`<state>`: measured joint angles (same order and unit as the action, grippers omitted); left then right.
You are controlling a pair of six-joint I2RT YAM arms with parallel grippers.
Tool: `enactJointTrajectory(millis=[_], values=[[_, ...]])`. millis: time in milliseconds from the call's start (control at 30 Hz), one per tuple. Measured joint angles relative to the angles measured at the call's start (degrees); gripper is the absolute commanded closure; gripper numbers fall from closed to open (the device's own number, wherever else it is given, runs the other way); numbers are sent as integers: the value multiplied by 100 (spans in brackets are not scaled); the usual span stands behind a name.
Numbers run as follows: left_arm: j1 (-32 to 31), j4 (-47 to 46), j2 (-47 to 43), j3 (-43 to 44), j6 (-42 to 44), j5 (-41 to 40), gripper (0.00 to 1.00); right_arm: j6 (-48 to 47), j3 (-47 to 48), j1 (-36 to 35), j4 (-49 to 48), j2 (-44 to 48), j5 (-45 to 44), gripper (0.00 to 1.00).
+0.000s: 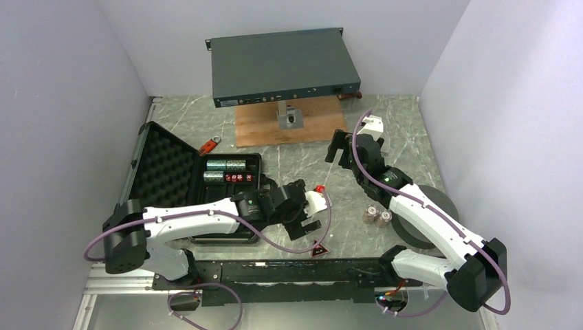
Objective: Pack up texas hold em set
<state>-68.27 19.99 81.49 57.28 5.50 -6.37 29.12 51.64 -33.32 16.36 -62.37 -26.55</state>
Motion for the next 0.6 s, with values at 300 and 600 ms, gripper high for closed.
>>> enactJointTrajectory(millis=[300,600], values=[[254,74,407,326,127,214,4,0,0,-9,15,-76,9,0],[-155,791,1281,1165,50,833,6,9,149,170,107,-129,518,0]])
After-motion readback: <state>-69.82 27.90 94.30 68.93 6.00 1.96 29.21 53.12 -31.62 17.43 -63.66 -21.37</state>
